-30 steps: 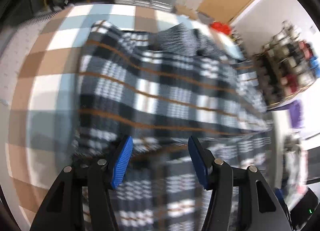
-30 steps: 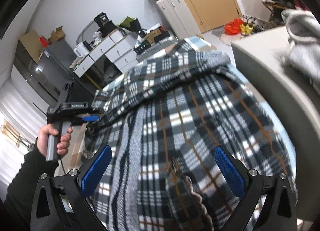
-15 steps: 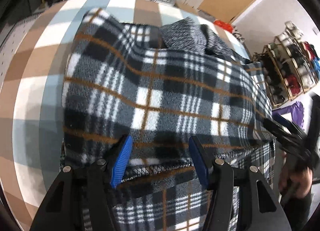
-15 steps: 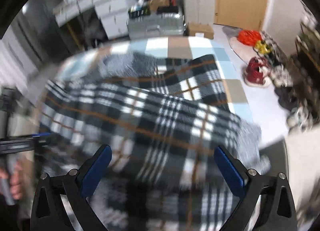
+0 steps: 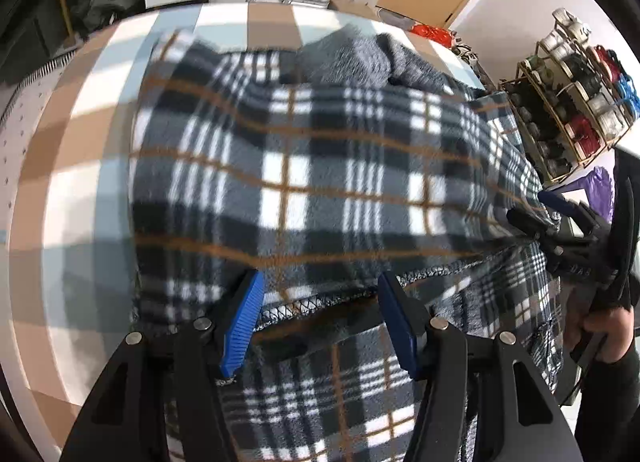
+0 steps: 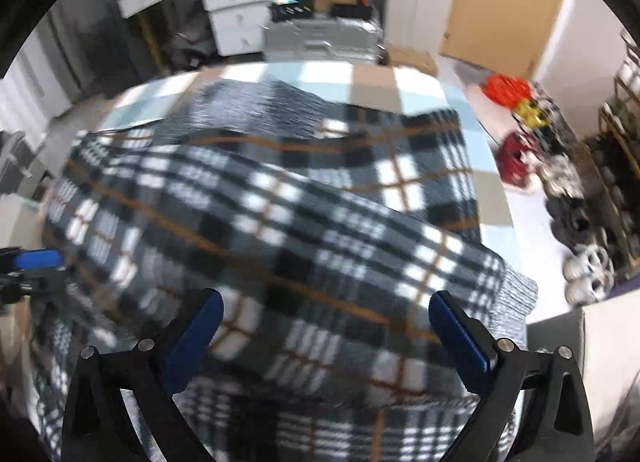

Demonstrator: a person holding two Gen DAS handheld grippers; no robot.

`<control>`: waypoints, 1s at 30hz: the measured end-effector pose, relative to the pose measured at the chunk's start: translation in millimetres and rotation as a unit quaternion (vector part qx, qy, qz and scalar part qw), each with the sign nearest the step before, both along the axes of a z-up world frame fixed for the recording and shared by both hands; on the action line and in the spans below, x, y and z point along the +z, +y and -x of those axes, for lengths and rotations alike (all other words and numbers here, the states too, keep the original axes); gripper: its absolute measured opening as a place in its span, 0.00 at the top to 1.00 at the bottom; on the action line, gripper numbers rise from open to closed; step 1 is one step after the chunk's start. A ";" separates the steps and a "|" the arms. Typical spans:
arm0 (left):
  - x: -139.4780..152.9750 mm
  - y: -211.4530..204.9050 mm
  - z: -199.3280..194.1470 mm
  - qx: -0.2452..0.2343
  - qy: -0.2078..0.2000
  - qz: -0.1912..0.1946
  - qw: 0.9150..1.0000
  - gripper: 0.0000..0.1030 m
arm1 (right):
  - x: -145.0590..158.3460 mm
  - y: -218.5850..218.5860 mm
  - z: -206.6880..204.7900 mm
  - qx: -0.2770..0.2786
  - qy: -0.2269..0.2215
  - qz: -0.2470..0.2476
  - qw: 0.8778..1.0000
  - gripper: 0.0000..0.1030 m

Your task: Fold large clothes

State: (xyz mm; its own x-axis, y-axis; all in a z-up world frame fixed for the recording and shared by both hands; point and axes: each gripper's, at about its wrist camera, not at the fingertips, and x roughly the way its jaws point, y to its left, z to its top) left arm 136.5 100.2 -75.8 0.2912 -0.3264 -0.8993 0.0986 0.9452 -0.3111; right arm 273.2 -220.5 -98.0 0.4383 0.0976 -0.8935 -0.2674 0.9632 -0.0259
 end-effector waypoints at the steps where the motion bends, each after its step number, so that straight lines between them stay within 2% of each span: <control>1: -0.2 5.1 2.6 0.008 -0.006 0.011 1.000 0.49 | -10.0 2.5 2.6 -0.002 0.014 0.017 1.000 0.00; 3: 0.5 12.2 11.9 0.034 -0.016 0.034 0.999 0.49 | -31.3 5.2 8.3 -0.013 0.043 0.034 0.998 0.00; 4: 1.5 13.9 16.0 0.041 -0.016 0.037 0.998 0.49 | -30.5 1.8 16.8 -0.024 0.020 0.019 0.999 0.00; 5: 2.9 12.7 20.6 0.042 -0.013 0.033 0.998 0.49 | -30.8 0.7 21.9 -0.027 0.011 0.018 0.999 0.00; 8: 15.1 12.1 37.7 0.045 -0.006 0.011 0.999 0.48 | -27.6 -1.5 36.6 -0.031 0.020 0.024 0.999 0.00; 10: 28.0 15.6 50.6 0.054 -0.015 0.015 0.998 0.48 | -12.5 -1.7 60.1 -0.034 0.006 0.000 0.999 0.00; 14: 51.8 20.3 80.9 0.052 -0.031 0.033 0.998 0.48 | 31.6 -8.2 112.1 -0.042 -0.035 -0.085 0.995 0.00; 17: 68.2 15.5 107.2 0.053 -0.057 0.016 0.997 0.48 | 63.1 0.4 149.2 -0.035 -0.078 -0.128 0.988 0.00; 21: 82.5 5.2 134.1 0.063 -0.105 -0.016 0.992 0.48 | 96.5 18.9 204.1 -0.016 -0.155 -0.182 0.971 0.00; 24: 90.2 -5.1 150.3 0.090 -0.155 -0.077 0.981 0.48 | 107.6 31.6 233.4 0.002 -0.203 -0.201 0.958 0.00; 25: 92.5 -6.8 153.9 0.106 -0.152 -0.096 0.978 0.47 | 108.9 34.3 239.8 0.007 -0.221 -0.205 0.953 0.00; 26: 93.0 -8.5 156.7 0.111 -0.165 -0.107 0.974 0.43 | 108.6 37.4 243.6 0.006 -0.236 -0.206 0.950 0.00; 27: 94.7 -9.2 161.4 0.114 -0.182 -0.115 0.970 0.33 | 105.5 37.9 246.8 0.004 -0.247 -0.206 0.947 0.00; 29: 96.9 -9.5 173.1 0.125 -0.225 -0.137 0.956 0.22 | 93.7 36.0 248.3 -0.001 -0.263 -0.213 0.941 0.00; 30: 98.2 -9.7 179.7 0.127 -0.245 -0.148 0.949 0.22 | 88.4 36.3 251.1 -0.002 -0.266 -0.216 0.940 0.00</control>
State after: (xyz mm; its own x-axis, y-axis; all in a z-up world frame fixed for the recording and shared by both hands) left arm -43.2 90.6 22.5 0.7346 0.0573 -0.6761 -0.0806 0.9967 -0.0031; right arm 22.1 -184.2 -9.6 0.8124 0.3979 -0.4262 -0.3236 0.9157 0.2381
